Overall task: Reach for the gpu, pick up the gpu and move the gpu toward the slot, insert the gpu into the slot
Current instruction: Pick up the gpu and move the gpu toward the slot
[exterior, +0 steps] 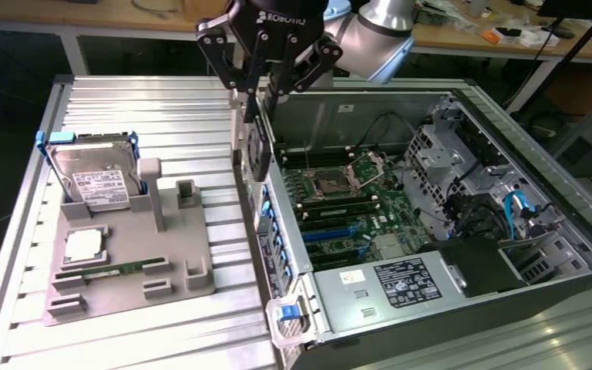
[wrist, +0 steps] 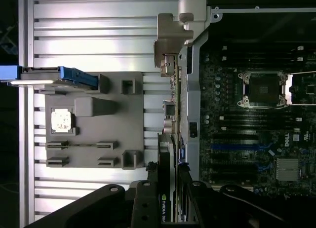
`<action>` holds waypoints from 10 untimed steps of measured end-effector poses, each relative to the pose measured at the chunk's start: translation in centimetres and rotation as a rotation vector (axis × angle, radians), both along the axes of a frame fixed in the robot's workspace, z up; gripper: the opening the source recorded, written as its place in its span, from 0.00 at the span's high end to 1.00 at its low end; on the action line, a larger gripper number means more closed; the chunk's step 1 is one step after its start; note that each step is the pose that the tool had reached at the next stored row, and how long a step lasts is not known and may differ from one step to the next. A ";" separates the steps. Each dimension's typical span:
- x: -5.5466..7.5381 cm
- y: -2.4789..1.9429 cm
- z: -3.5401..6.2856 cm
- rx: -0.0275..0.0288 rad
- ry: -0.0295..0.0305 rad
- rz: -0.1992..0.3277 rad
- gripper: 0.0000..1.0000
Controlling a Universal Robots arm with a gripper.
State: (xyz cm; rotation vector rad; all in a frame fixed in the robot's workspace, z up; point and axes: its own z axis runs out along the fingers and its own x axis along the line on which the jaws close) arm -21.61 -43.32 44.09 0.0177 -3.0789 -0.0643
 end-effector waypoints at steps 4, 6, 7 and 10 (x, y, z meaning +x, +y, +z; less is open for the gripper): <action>0.8 0.00 0.00 0.0009 0.0052 0.000 0.73; 1.2 0.00 0.00 0.0014 0.0072 0.000 0.73; 1.5 0.00 0.00 0.0016 0.0085 0.000 0.73; 2.5 0.00 0.00 0.0017 0.0130 0.000 0.73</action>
